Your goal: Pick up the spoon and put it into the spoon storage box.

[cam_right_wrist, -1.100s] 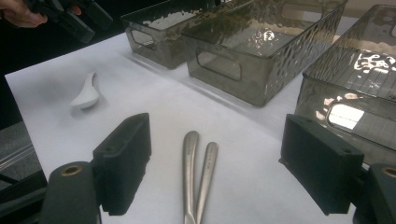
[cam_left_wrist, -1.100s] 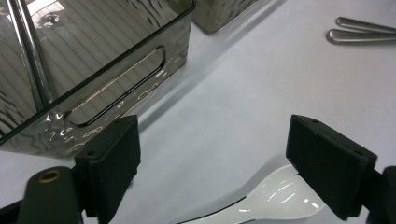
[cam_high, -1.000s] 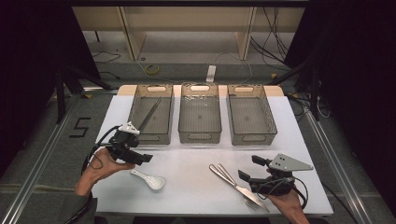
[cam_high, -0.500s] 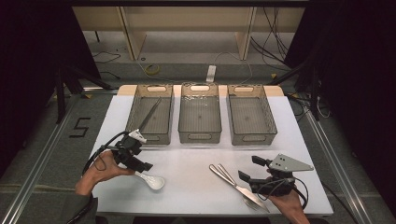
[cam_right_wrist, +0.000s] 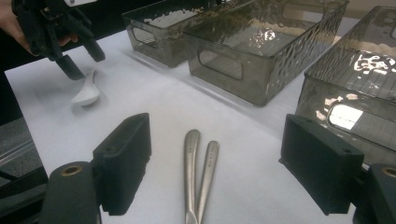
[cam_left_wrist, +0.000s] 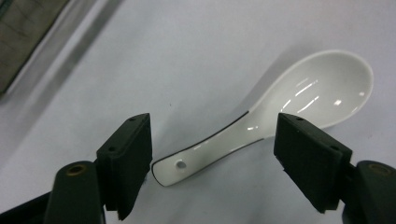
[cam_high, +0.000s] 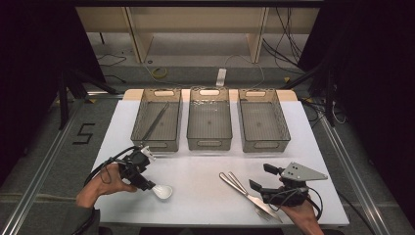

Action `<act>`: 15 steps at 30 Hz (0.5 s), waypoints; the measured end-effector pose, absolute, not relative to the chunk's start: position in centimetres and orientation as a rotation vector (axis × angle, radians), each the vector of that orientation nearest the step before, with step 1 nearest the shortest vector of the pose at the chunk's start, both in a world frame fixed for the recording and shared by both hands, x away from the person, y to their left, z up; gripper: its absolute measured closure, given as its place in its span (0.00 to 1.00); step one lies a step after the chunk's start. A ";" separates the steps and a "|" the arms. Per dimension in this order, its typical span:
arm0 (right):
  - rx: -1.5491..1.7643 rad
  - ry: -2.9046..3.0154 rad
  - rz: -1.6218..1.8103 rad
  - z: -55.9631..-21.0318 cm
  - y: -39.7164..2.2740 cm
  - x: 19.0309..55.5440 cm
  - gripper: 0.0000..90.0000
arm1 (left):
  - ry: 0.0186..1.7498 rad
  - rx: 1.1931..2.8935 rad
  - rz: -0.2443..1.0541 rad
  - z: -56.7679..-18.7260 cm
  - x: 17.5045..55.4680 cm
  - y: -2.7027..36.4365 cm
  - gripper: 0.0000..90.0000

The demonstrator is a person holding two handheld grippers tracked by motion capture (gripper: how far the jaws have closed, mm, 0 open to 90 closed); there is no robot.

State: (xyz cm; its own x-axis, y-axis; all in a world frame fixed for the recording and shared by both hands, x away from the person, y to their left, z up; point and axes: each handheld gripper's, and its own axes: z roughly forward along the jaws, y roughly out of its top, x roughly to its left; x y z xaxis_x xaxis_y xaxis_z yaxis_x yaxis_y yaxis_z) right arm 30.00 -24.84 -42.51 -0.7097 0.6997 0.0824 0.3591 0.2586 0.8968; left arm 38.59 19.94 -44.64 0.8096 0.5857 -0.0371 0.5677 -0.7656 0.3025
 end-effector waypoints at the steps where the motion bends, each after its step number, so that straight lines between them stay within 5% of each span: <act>1: 0.972 2.203 1.434 -42.5 -24.9 30.0 0.28 | 0.861 2.718 0.086 -44.7 38.5 20.0 0.31; 15: 0.969 2.207 1.430 -42.5 -24.8 29.9 0.28 | 0.751 2.783 0.090 -45.8 38.3 19.7 0.41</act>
State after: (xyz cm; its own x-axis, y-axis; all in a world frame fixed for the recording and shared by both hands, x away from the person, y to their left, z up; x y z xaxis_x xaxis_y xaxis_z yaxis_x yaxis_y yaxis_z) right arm 29.94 -24.78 -42.48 -0.7106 0.6989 0.0808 0.3592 0.2617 0.8958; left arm 38.30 19.66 -45.76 0.8646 0.5024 -0.0069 0.4865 -0.8336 0.2616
